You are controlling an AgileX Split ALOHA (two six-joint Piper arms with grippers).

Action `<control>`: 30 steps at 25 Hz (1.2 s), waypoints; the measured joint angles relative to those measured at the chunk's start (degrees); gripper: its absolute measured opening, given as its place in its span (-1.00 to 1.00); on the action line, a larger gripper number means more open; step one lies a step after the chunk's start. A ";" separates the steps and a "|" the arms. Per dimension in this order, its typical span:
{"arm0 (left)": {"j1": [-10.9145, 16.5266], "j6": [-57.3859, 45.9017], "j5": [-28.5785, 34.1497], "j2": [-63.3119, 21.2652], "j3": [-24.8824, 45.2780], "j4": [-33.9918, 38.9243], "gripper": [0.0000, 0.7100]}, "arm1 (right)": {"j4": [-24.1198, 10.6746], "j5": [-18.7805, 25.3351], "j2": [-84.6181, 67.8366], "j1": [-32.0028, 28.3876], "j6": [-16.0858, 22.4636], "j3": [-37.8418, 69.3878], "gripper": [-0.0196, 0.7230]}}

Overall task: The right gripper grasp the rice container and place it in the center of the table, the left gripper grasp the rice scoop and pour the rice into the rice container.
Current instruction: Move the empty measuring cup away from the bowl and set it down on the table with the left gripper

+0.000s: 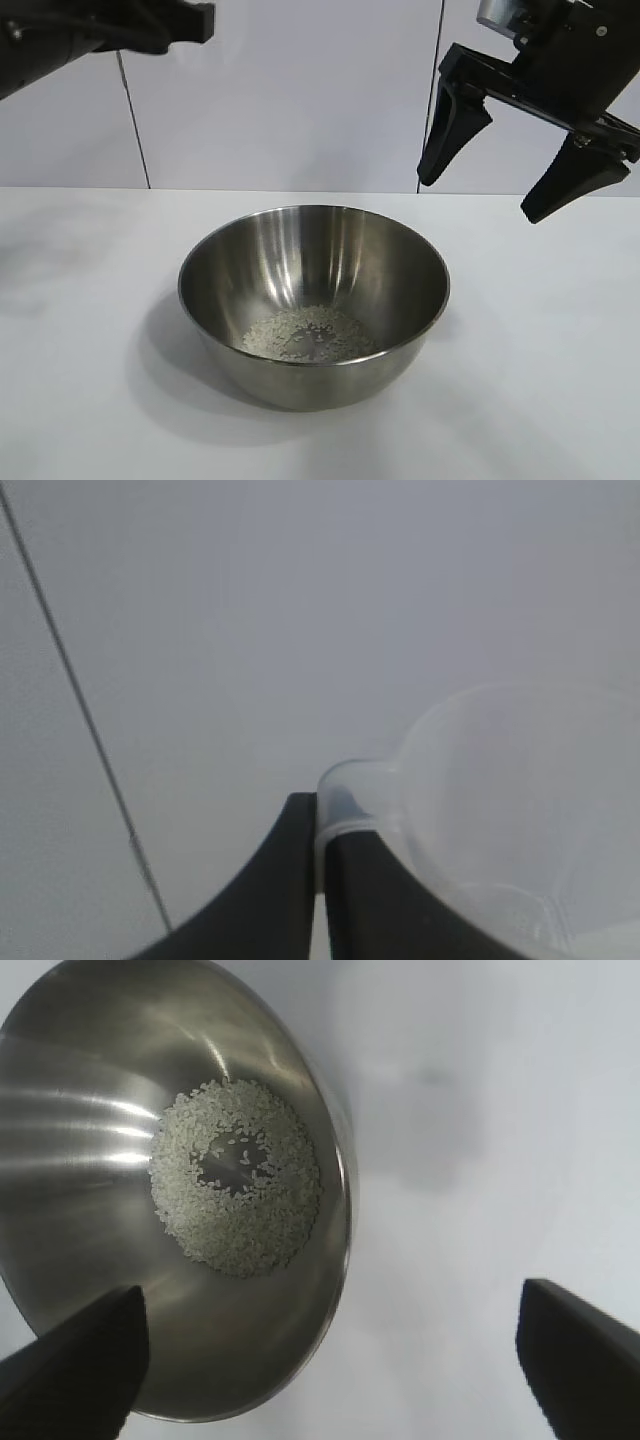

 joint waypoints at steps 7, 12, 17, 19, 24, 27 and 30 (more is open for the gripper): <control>6.63 -6.47 -2.38 -0.11 12.64 3.91 -0.97 | 0.00 -0.48 0.00 0.00 0.00 0.00 0.92; 11.48 -9.75 -1.98 0.35 15.61 13.66 -0.97 | 0.00 -1.25 0.00 0.00 0.00 0.00 0.92; 13.08 -12.34 -3.32 7.04 15.61 18.06 -0.97 | 0.05 -1.37 0.00 0.00 0.00 0.00 0.92; 13.08 -13.83 -3.32 10.03 15.61 18.34 -0.97 | 0.11 -1.42 0.00 0.00 0.00 0.00 0.92; 13.08 -17.10 -3.38 16.47 15.23 18.43 -0.97 | 0.22 -1.47 0.00 0.00 0.00 0.00 0.92; 13.08 -17.37 -3.27 17.73 13.64 18.48 -0.97 | 0.22 -1.59 0.00 0.00 0.00 0.00 0.92; 13.08 -17.50 -3.33 17.78 11.45 18.48 -0.97 | 0.28 -1.69 0.00 0.00 0.00 0.00 0.92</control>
